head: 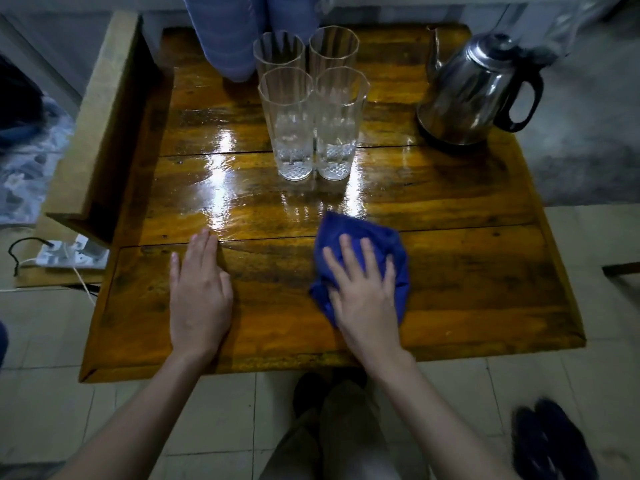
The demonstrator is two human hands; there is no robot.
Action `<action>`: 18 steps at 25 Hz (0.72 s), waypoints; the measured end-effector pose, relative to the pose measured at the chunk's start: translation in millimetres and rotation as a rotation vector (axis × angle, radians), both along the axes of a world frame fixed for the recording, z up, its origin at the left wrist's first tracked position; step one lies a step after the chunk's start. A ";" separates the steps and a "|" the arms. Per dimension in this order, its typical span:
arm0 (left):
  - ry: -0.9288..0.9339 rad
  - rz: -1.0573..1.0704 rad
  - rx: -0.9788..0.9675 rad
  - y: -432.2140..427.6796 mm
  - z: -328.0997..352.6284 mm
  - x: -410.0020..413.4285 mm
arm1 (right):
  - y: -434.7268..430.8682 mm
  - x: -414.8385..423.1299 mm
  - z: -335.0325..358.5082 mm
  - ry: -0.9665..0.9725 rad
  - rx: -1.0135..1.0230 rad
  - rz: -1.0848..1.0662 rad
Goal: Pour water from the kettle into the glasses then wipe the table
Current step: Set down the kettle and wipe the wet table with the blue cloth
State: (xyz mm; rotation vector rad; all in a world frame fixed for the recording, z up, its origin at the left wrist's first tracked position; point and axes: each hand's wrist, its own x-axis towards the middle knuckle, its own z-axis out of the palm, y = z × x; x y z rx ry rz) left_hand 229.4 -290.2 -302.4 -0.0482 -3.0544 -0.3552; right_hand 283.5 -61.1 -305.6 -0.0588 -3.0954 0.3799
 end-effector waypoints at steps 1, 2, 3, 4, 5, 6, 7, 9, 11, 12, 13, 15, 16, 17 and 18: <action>-0.002 0.002 0.008 0.3 0.4 0.2 | -16.6 6.0 -0.1 0.003 0.015 0.056; 0.000 0.004 0.014 0.3 0.8 0.2 | -31.0 12.0 0.3 0.002 0.023 0.115; 0.006 0.004 0.020 0.2 0.8 -0.1 | -41.3 17.6 0.5 -0.005 0.021 0.170; 0.011 0.003 0.028 0.9 0.5 -0.2 | -44.6 22.5 0.1 -0.012 0.012 0.212; 0.013 0.001 0.035 0.7 0.4 -0.3 | -41.5 24.7 -0.8 -0.014 -0.002 0.245; 0.012 -0.001 0.043 -0.2 0.3 -0.1 | -32.2 25.0 -0.8 -0.010 -0.013 0.272; 0.010 -0.002 0.054 -0.7 0.6 -0.2 | -18.6 25.0 -1.3 -0.009 -0.018 0.287; 0.003 -0.003 0.079 -1.0 2.3 -0.3 | 16.9 25.6 -1.1 -0.028 -0.042 0.249; -0.001 0.000 0.090 -0.9 3.7 0.3 | 64.6 26.6 1.4 -0.034 -0.086 0.120; 0.003 -0.001 0.096 -1.1 3.8 -0.1 | 94.5 27.3 2.5 -0.035 -0.105 0.023; 0.006 -0.003 0.096 -1.1 3.6 -0.1 | 126.7 28.2 3.5 -0.043 -0.125 -0.090; 0.003 0.001 0.096 -1.5 3.9 0.7 | 183.1 25.8 6.7 -0.070 -0.132 -0.300; -0.002 0.007 0.106 -0.8 4.6 0.5 | 200.6 22.5 8.1 -0.085 -0.114 -0.370; -0.004 0.017 0.116 -0.6 5.5 -0.1 | 208.3 17.7 7.7 -0.103 -0.090 -0.414; -0.005 0.020 0.126 -0.3 6.3 -0.3 | 206.8 13.2 6.7 -0.110 -0.061 -0.438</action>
